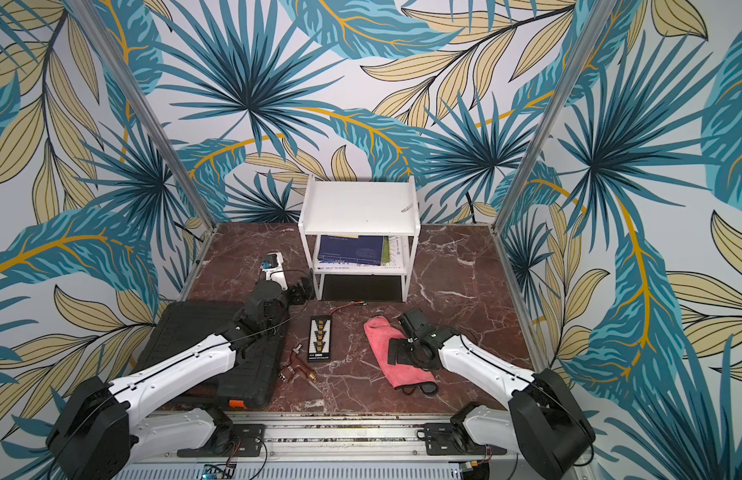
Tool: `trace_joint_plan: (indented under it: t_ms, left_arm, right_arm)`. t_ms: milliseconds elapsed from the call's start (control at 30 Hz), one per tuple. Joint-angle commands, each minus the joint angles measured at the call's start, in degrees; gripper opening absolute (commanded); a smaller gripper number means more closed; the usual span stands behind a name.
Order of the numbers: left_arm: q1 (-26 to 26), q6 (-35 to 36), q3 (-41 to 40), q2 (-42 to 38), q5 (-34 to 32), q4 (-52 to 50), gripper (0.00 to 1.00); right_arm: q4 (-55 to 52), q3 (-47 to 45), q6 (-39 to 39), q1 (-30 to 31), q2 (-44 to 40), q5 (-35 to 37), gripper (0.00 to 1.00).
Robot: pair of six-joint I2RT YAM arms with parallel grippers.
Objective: Wipe the bookshelf clean with a cloth
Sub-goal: Pick up the cleaning item at the center of the board, then wipe the dust from the shelf.
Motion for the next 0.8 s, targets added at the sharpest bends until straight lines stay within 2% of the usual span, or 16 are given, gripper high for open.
trace_joint_plan:
  t_ms: [0,67,133,200,233,267,367,400,500,567,700,767]
  left_arm:
    - [1.4,-2.5,-0.2,-1.1,3.2,2.5,1.00]
    - [2.8,-4.0,0.1,-1.1,7.0,2.5,1.00]
    - [3.8,-4.6,0.3,-1.4,9.2,2.2,1.00]
    - [4.1,-3.4,0.4,-1.7,11.4,2.8,1.00]
    - [4.1,-2.4,1.2,-1.7,12.4,2.2,1.00]
    - [4.1,-2.0,2.0,-1.7,13.0,0.9,1.00]
    - [4.1,0.0,5.1,-0.9,15.0,-2.8,0.99]
    - [4.1,0.5,5.8,-0.8,15.5,-3.0,0.98]
    - [4.1,1.6,7.3,-0.8,16.1,-2.8,0.95]
    - [4.2,1.4,8.8,-0.8,13.9,-4.4,0.93]
    - [5.0,-1.2,9.6,-1.9,11.1,-6.4,0.89]
    - [5.7,-2.5,9.3,-3.1,11.1,-7.6,0.89]
  right_arm:
    - [3.8,1.7,-2.2,1.7,3.4,3.1,0.98]
    - [6.1,1.1,-2.6,2.6,5.1,3.7,0.91]
    - [8.0,0.3,-4.1,3.0,6.1,4.9,0.72]
    - [11.7,-0.6,-7.0,3.2,5.2,5.8,0.48]
    - [14.1,-0.6,-10.6,3.3,4.1,5.7,0.35]
    - [15.9,0.1,-13.2,3.5,3.1,5.1,0.26]
    - [23.8,3.0,-25.6,5.3,1.0,3.9,0.08]
    - [26.9,4.1,-29.3,6.3,0.9,3.7,0.05]
    - [40.1,6.2,-47.0,10.9,2.9,4.0,0.02]
    - [50.4,7.9,-56.8,13.3,6.6,5.8,0.01]
    - [57.5,17.4,-74.5,17.1,17.3,6.3,0.00]
    - [60.7,20.4,-79.4,17.9,21.6,6.0,0.00]
